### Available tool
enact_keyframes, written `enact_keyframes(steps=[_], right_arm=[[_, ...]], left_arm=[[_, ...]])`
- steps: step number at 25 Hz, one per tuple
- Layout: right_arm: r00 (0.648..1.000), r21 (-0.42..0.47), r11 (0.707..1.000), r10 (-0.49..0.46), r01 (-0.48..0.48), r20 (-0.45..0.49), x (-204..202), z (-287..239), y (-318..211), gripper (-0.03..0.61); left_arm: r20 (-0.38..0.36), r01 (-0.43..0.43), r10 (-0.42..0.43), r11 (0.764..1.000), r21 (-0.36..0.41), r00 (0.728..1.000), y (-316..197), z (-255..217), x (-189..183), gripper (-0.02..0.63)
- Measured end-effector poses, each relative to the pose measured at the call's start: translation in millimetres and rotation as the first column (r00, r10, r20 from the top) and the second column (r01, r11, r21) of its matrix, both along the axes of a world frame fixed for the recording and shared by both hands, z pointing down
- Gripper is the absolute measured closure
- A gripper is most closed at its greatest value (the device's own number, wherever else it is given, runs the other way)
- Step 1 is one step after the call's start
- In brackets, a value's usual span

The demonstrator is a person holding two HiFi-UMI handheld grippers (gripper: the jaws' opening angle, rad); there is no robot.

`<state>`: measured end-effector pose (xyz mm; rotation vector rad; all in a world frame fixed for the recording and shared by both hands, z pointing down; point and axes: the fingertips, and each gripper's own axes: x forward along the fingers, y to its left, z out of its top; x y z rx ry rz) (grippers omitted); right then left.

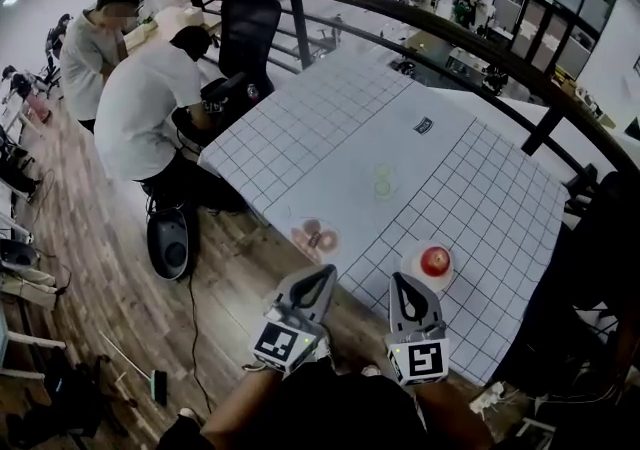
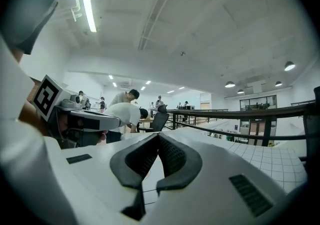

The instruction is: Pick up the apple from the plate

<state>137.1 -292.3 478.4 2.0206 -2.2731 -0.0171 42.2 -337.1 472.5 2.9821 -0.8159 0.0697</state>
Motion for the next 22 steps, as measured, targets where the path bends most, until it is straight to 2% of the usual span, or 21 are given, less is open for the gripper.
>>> enact_keyframes(steps=[8,12,18,22], right_arm=[[0.997,0.003,0.997,0.078,-0.078,-0.003,8,12,-27,0.555],[0.994,-0.039,0.993,0.112,-0.111,0.020,23,24,-21,0.555],[0.994,-0.041,0.993,0.110,-0.110,0.020,41,33,-19,0.555],[0.993,-0.051,0.992,0.114,-0.115,-0.015,59,44,-17,0.555]], left_arm=[[-0.015,-0.145,0.145,0.989,-0.030,0.989,-22,18,32,0.592],[-0.004,-0.160,0.160,0.986,-0.046,0.987,-24,23,48,0.592],[0.022,-0.158,0.160,0.985,-0.074,0.987,-21,38,70,0.592],[0.032,-0.168,0.172,0.982,-0.091,0.985,-17,46,89,0.592]])
